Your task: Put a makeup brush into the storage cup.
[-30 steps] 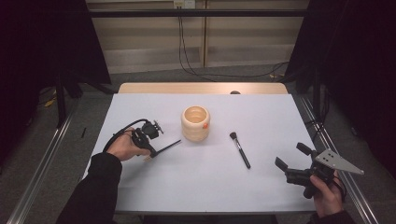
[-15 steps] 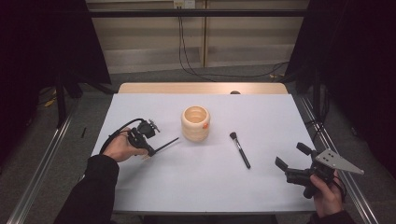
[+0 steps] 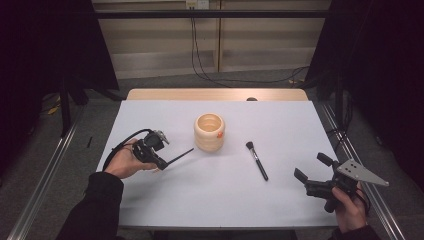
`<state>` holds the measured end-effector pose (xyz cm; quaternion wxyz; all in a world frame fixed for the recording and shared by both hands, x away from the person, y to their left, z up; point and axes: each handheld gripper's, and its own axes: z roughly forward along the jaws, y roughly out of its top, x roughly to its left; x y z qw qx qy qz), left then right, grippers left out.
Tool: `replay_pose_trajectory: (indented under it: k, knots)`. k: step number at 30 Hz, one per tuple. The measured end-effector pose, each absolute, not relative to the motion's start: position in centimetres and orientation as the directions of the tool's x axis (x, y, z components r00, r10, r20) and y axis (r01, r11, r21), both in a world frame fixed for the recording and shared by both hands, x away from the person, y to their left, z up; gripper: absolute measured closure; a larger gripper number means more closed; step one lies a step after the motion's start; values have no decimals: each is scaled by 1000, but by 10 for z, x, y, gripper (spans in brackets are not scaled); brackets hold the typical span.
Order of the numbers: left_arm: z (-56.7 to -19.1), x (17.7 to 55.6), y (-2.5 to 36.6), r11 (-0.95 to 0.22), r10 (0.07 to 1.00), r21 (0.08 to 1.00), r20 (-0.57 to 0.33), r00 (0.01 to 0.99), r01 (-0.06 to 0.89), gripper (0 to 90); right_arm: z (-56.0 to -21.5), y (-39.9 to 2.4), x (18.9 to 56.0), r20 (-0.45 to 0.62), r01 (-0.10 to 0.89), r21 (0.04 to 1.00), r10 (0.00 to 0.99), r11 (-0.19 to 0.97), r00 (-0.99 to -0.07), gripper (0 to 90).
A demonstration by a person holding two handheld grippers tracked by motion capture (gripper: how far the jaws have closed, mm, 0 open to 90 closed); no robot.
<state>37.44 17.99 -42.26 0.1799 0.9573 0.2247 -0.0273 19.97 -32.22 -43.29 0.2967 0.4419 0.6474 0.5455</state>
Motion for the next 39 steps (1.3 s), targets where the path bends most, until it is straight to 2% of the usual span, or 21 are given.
replay_pose_trajectory:
  k: [8,24,39]
  knots:
    - [-417,365,177,-837,392,361,-129,911,411,837,-433,-321,200,113,258,966,893,3,-436,0]
    - [-410,348,161,-830,350,407,-152,924,381,837,-422,-309,210,69,271,955,792,124,-607,43]
    - [-411,331,141,-854,282,409,-155,947,321,837,-414,-297,223,96,295,946,751,135,-653,114]
